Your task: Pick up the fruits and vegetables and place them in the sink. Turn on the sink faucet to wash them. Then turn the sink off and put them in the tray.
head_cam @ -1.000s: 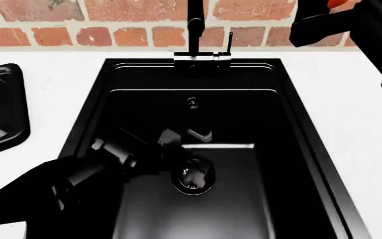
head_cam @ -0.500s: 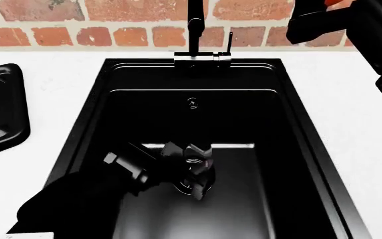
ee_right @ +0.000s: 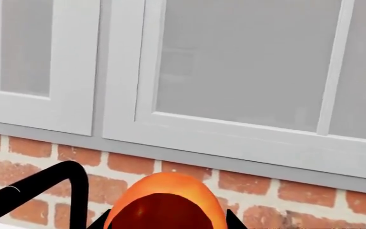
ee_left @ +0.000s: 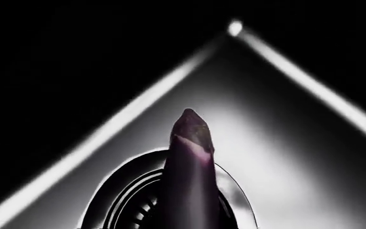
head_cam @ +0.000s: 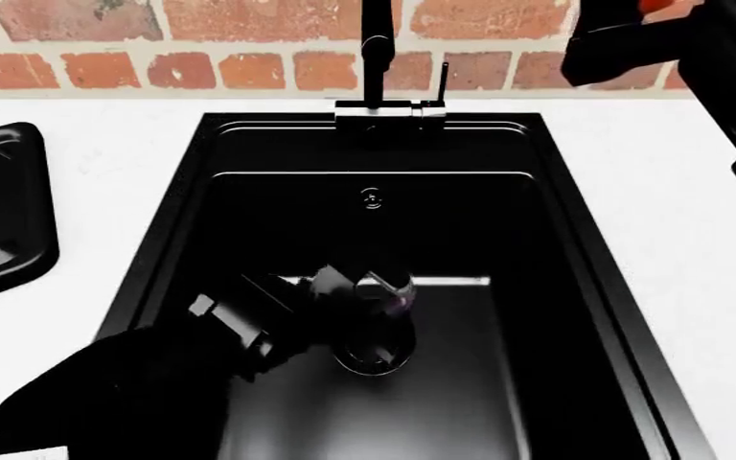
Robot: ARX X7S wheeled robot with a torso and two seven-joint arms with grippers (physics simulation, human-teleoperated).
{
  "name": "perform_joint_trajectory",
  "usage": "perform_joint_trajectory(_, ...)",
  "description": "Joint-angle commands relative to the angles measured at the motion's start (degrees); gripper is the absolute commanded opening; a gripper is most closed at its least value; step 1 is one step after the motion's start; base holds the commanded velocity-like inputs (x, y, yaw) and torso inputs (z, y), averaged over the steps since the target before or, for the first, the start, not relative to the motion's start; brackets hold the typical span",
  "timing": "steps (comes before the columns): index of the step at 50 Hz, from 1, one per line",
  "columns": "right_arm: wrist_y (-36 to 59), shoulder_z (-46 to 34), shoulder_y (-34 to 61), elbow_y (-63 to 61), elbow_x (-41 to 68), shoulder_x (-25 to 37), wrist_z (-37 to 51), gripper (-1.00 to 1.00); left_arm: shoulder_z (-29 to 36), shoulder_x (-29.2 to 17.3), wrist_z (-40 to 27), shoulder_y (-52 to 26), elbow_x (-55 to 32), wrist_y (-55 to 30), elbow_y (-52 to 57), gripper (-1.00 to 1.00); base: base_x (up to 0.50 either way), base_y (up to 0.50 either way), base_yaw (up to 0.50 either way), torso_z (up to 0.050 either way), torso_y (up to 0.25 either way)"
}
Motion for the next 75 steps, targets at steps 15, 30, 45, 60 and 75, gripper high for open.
perform_joint_trajectory(15, -2.14, 1.79, -2.97, -1.25, -0.32, 0.49, 0.13, -1.0, -8.99, -25.49, -21.92, -12.61, -11.32, -9.82, 40.0, -1.0, -0.01, 0.0, 0.0, -0.009, 0.239)
perform_joint_trajectory(30, -5.23, 5.37, -5.96, -2.67, 4.18, 1.01, 0.27, -1.0, -15.63, -38.23, -29.64, -21.2, -16.96, -13.13, 49.94, -1.0, 0.0, 0.0, 0.0, -0.004, 0.129)
perform_joint_trajectory(45, -0.06, 1.07, -3.96, -12.29, -2.05, 4.2, 2.05, -1.0, -25.68, -57.92, -45.58, -18.86, -22.4, -2.66, 70.74, -1.0, -0.39, 0.23, 0.0, 0.0, 0.0)
perform_joint_trajectory(60, 2.96, -10.89, 3.1, -12.8, -18.39, -2.37, -5.34, -1.0, -25.99, -58.15, -46.96, -13.45, -19.62, 4.4, 70.46, -1.0, 0.0, 0.5, 0.0, 0.0, 0.0)
perform_joint_trajectory(75, -0.34, -15.88, 3.82, -5.45, -23.38, -8.46, -11.78, -1.0, -24.33, -56.5, -45.99, -11.52, -17.92, 4.1, 70.17, -1.0, 0.01, 0.5, 0.0, 0.0, 0.0)
